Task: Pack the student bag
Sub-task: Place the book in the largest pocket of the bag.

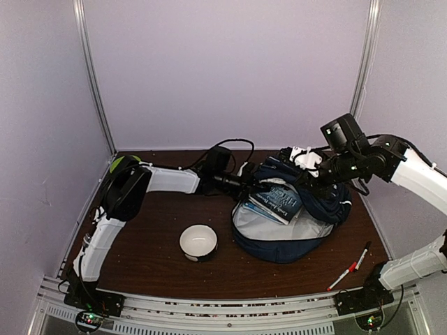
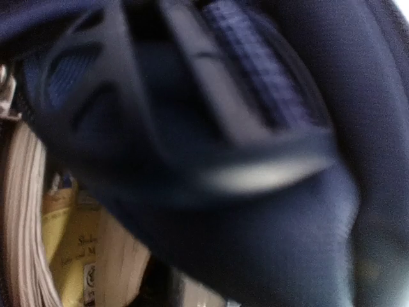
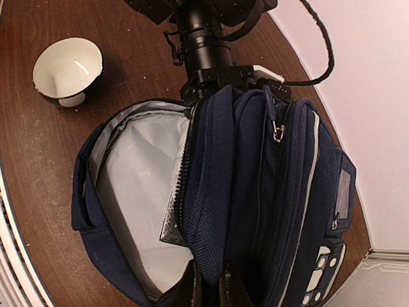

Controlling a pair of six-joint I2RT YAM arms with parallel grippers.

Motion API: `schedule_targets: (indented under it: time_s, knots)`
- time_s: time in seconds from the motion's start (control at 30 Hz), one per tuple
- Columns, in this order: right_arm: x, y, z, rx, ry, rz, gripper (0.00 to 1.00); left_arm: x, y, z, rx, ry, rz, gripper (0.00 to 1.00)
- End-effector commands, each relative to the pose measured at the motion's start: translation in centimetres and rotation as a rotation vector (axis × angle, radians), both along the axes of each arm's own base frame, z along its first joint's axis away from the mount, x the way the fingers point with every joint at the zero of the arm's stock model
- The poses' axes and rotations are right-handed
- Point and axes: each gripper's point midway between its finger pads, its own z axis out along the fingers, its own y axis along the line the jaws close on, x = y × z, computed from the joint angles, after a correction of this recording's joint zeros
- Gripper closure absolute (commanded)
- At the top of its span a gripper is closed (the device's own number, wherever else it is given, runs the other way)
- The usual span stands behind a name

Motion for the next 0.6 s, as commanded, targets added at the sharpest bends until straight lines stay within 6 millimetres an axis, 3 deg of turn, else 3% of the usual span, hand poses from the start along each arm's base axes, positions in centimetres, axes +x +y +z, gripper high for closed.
schedule_targets:
  time_s: [0.0,0.17,0.33,0.43,0.57]
  knots:
    - [-2.0,0.9,0.4,0.056,-0.004,0.083,0.99,0.9,1.5,1.8,0.042,-0.078,0.074,0.50]
    - [-2.9,0.7,-1.0,0.061,0.053,0.094,0.91,-0.6,3.9,3.1,0.081,-0.131,0.087,0.40]
    - [-3.8,-0.1,-2.4,0.064,0.142,0.095,0.67,-3.0,6.5,2.3,0.119,-0.126,0.080,0.37]
    - [-3.7,-1.5,-2.8,0.095,0.189,0.066,0.52,-4.2,8.5,1.7,0.137,-0.122,0.084,0.34]
    - [-2.3,-4.7,-4.0,0.112,0.244,-0.048,0.49,-5.0,11.4,1.0,0.220,-0.198,0.091,0.35]
